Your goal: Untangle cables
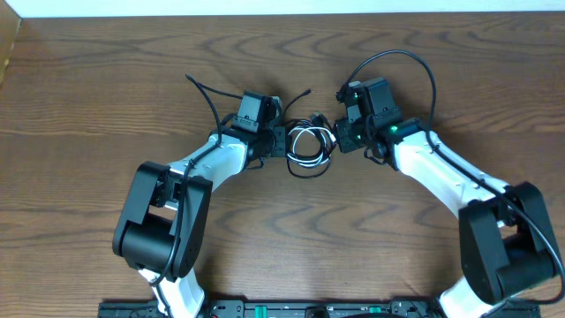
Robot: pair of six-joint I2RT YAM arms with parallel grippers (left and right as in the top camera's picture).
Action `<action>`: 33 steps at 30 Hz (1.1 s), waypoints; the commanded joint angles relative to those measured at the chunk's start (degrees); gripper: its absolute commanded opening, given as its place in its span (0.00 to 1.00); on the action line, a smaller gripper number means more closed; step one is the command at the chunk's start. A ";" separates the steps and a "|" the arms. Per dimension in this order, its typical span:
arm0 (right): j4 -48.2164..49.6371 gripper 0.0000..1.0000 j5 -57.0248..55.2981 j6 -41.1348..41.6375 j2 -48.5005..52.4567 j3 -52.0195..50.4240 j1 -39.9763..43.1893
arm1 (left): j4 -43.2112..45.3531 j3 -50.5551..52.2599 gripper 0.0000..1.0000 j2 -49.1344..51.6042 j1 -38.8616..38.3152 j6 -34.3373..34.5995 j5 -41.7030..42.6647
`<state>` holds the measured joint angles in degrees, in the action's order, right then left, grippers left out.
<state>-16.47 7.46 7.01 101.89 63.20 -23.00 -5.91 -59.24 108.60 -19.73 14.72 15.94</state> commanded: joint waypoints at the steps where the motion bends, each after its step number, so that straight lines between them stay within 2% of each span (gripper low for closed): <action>1: 1.86 0.33 -2.47 0.17 4.07 -0.63 -0.46 | -0.63 -0.22 0.40 1.68 0.02 -0.74 -1.64; 4: 4.85 0.33 -2.40 0.22 7.74 -0.63 -0.63 | -0.63 -0.22 0.38 1.68 0.02 -0.76 -1.60; 5: 5.57 0.31 -2.38 0.24 9.33 -0.63 -0.87 | -0.63 -0.22 0.33 1.68 0.02 -0.79 -1.40; 7: 5.77 0.28 -2.36 0.24 10.71 -0.63 -1.11 | -0.63 -0.22 0.29 1.68 0.02 -0.81 -1.42; 11: 5.97 0.09 -2.38 0.24 11.06 -0.61 -1.31 | -0.63 -0.22 0.29 1.68 0.02 -1.25 -1.44; 13: 6.62 0.06 -2.27 0.26 10.51 -0.59 -1.31 | -0.63 -0.22 0.29 1.68 0.02 -1.25 -1.44; 15: 7.06 0.06 -1.42 0.24 9.46 -0.57 -1.31 | -0.63 -0.22 0.29 1.68 0.02 -1.25 -1.42; 19: 7.10 0.18 -1.09 0.22 7.13 -0.57 -1.31 | -0.63 -0.22 0.29 1.68 0.02 -2.10 -1.36; 21: 7.87 0.25 -1.05 0.22 6.05 -0.57 -1.31 | -0.52 -0.24 0.21 1.68 0.02 -4.57 0.94; 22: 8.24 0.25 -1.03 0.22 5.77 -0.57 -1.33 | -0.37 -0.24 0.13 1.68 0.02 -5.77 2.36; 24: 8.85 0.26 -0.81 0.22 5.68 -0.57 -1.33 | 0.02 -0.24 0.08 1.68 0.02 -9.20 7.04; 28: 8.90 0.26 -0.83 0.22 5.68 -0.57 -1.31 | 0.22 -0.24 0.08 1.68 0.02 -14.03 14.80; 33: 8.41 0.29 -0.66 0.22 5.68 -0.57 -1.33 | 0.42 -0.24 0.08 1.68 0.02 -14.32 15.56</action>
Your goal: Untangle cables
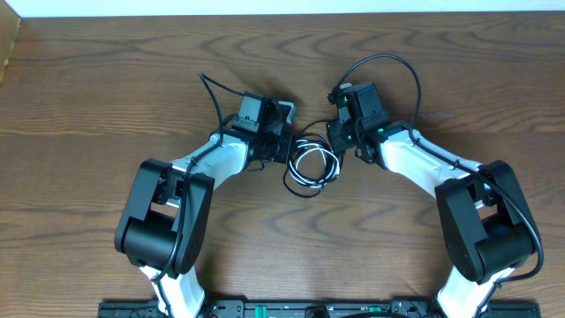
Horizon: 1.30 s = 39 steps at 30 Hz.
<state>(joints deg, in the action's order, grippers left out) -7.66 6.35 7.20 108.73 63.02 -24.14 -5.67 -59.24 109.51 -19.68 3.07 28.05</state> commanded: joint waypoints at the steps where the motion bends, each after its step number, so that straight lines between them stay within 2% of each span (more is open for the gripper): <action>1: -1.33 0.29 0.48 0.02 -1.16 -0.42 -0.17 | 0.22 -0.24 0.09 0.76 -0.02 -2.64 3.45; 5: -5.81 0.24 3.45 -0.13 -1.16 -0.42 -0.20 | 0.20 -0.24 0.09 0.76 -0.02 -2.64 3.45; 9: -10.69 0.24 10.38 -4.11 -1.16 -0.42 -0.17 | 0.22 -0.24 0.10 0.76 -0.02 -2.64 3.45; 26: -16.55 0.24 13.94 -6.32 -4.28 -0.13 0.48 | 0.22 -0.24 0.12 0.76 -0.02 -2.64 3.43; 29: -18.56 0.24 13.94 -8.41 -4.31 -0.13 0.48 | 0.22 -0.24 0.17 0.76 -0.02 -2.64 3.43; 30: -19.15 0.24 13.92 -9.03 -4.28 -0.13 0.48 | 0.22 -0.24 0.23 0.76 -0.02 -2.64 3.43; 39: -22.64 0.23 12.74 -11.17 -4.26 -0.15 0.46 | -0.33 -0.24 0.37 0.76 -0.02 -2.36 3.50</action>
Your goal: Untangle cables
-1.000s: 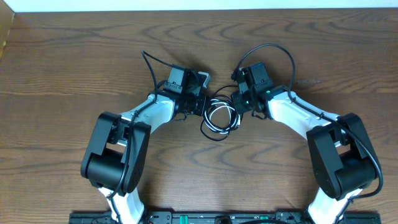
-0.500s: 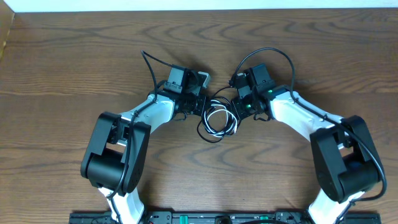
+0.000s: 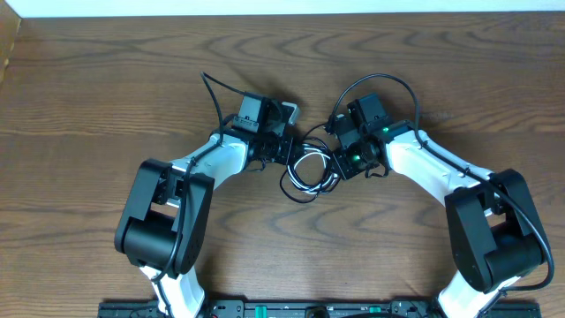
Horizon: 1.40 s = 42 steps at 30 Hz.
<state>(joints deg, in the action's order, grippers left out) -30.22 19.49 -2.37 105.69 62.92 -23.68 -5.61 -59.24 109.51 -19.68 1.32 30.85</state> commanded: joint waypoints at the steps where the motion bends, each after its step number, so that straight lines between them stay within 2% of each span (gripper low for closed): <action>1: 0.00 0.22 -0.87 -1.60 -1.22 -0.04 0.00 | -0.70 -0.24 0.38 0.74 -0.02 -0.63 0.70; 7: 0.20 0.21 -2.47 -1.60 -1.20 -0.04 0.00 | -5.57 -0.98 0.44 -2.82 0.33 -0.61 0.68; 12: 0.20 0.21 -2.45 -1.57 -1.20 -0.04 0.00 | -9.44 -0.98 0.45 -6.64 0.31 4.98 0.63; 20: 0.26 0.19 -2.45 -1.55 -1.14 -0.04 0.00 | -12.39 0.00 0.44 -6.51 -0.31 7.52 -3.89; 25: 0.28 0.18 -2.45 -1.55 -1.09 -0.04 -0.11 | -13.77 0.17 0.38 -6.49 -0.94 12.59 -9.31; 42: 2.14 0.19 -5.01 -1.55 -1.09 -0.04 -1.29 | -13.81 0.31 0.36 -5.62 -3.91 13.86 -12.57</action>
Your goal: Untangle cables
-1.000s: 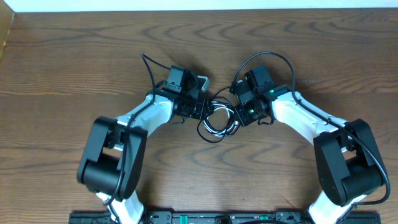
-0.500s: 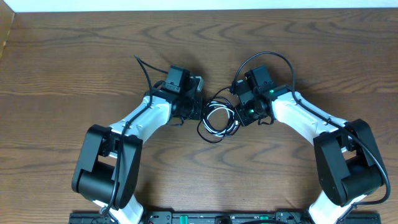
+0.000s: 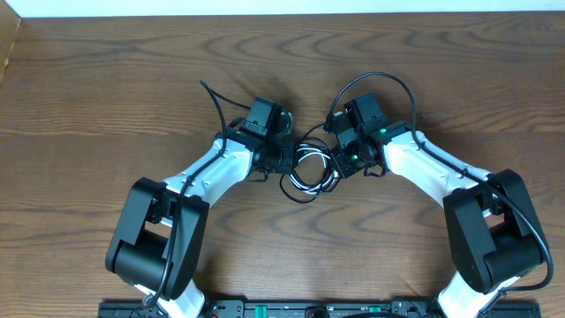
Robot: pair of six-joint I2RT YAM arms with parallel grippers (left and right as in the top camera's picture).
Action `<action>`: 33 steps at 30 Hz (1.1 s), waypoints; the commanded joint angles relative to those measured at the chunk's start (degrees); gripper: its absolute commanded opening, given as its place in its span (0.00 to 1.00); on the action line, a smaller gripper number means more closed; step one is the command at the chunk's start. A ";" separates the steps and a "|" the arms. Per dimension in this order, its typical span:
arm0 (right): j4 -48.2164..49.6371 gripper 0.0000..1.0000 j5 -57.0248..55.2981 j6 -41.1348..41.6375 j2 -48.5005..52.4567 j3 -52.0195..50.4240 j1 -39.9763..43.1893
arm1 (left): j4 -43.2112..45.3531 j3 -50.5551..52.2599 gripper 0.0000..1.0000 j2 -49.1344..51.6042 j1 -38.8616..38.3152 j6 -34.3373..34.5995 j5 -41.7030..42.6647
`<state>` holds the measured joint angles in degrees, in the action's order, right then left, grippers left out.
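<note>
A small tangle of black and white cables (image 3: pixel 308 170) lies on the wooden table between the two arms. One black strand (image 3: pixel 311 136) rises from it toward the back. My left gripper (image 3: pixel 283 160) is pressed against the tangle's left side. My right gripper (image 3: pixel 335 162) is at its right side. In this overhead view both sets of fingers are hidden under the wrist housings, so their openings cannot be read. I cannot make out whether either gripper holds a strand.
Each arm's own black supply cable arcs over the table: the left arm's supply cable (image 3: pixel 213 99) behind the left wrist, the right arm's supply cable (image 3: pixel 380 79) looping above the right wrist. The table's far edge (image 3: pixel 282 12) runs along the top.
The left wrist has shifted forward and slightly right, closer against the tangle's left side. The right gripper and the tangle look nearly unchanged.
First both grippers flanked the tangle farther back on the table. Then the tangle lay a little nearer the front, with the right wrist drawn in toward it. After that the right gripper had dropped to the tangle's right side. Now the left has come alongside too.
</note>
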<state>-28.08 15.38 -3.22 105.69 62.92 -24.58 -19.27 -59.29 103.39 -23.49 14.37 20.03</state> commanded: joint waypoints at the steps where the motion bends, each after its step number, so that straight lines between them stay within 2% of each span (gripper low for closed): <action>1: 0.00 0.19 -0.90 -0.70 -1.09 -0.07 -0.39 | -0.11 0.35 0.36 0.55 -0.11 0.81 -1.75; 16: 2.84 0.19 -0.92 -0.04 -0.57 -1.92 -0.39 | 0.55 0.35 0.36 0.68 -0.11 0.81 -4.68; 21: 4.66 0.08 -0.90 -0.02 -0.57 -1.92 -0.39 | 0.72 0.35 0.37 0.68 -0.11 0.81 -4.68; 27: 4.96 0.01 -0.92 -0.04 -0.57 -1.92 -0.39 | 0.94 0.35 0.37 0.68 -0.11 0.81 -4.68; 33: 4.98 0.01 -2.40 -0.04 -0.57 -1.92 -0.39 | 0.92 0.35 0.37 0.66 -0.11 0.79 -4.70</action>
<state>-23.20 14.44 -3.18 105.69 61.34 -24.58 -18.20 -59.29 103.39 -23.49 15.05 16.14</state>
